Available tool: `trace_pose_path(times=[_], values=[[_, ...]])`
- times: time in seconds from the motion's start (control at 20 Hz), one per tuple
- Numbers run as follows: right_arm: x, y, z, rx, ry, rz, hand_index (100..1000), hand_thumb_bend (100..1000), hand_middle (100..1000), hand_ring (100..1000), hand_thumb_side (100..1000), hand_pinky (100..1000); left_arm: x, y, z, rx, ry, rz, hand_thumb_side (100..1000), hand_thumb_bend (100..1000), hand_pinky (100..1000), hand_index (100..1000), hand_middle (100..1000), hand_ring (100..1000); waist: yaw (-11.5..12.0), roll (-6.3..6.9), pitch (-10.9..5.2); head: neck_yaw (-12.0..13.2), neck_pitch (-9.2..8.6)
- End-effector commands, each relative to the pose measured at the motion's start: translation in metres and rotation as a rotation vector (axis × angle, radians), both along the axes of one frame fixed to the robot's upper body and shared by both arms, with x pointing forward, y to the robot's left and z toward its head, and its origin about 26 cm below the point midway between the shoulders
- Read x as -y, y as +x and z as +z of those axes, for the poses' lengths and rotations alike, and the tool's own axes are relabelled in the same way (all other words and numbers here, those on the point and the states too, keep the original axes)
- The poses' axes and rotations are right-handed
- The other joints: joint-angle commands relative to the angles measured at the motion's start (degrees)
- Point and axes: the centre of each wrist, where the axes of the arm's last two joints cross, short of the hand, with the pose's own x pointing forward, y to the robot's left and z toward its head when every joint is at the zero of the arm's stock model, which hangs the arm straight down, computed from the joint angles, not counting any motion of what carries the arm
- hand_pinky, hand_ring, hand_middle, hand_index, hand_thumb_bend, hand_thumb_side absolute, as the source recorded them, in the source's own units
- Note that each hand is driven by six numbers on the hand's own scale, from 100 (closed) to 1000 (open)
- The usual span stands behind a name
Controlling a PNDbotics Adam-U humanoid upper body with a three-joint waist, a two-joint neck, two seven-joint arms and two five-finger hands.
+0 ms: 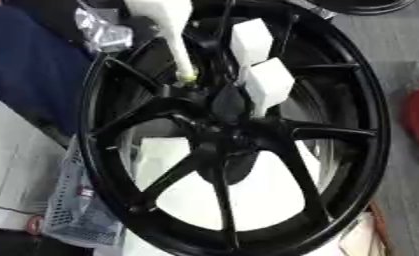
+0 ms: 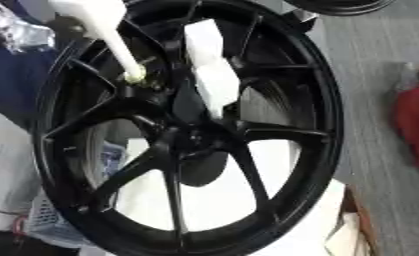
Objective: Pull the pin out of the wheel hub.
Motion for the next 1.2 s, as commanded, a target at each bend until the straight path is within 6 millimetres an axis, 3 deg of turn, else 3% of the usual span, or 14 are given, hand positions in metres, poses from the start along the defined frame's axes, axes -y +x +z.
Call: trace_pose_path(times=[0.05,0.4,0.75,1.0,1.2], values=[[0.005,-0.007,0.015,0.04,-0.029,-0.027,785,100,704,731,499,852,-0.041,-0.019,0.023,0.096,-0.104,0.104,268,100,631,476,293,412,0.3,-0.25,-2.0,-0.5,0.35],[0.007,-0.008,0.016,0.056,-0.014,-0.031,786,100,704,730,500,854,-0.139,-0.009,-0.005,0.066,-0.366,0.447,335,100,643,489,298,406,1.0,-0.59,-1.69,-1.8,-0.59],[0.01,-0.008,0.014,0.059,-0.004,-0.039,786,100,703,730,501,854,-0.219,-0.003,-0.015,0.1,-0.549,0.747,336,100,649,498,306,413,1.8,-0.72,-1.9,-2.1,-0.96],[0.01,-0.009,0.014,0.065,0.0,-0.039,786,100,703,729,500,854,-0.263,0.002,-0.039,0.146,-0.558,0.997,319,100,664,539,347,435,1.7,-0.99,-1.82,-2.0,-1.3],[0.009,-0.008,0.014,0.073,0.009,-0.034,786,100,703,729,502,854,-0.279,0.009,-0.067,0.107,-0.574,1.082,351,100,670,563,373,445,1.4,-1.36,-1.51,-1.9,-1.63]])
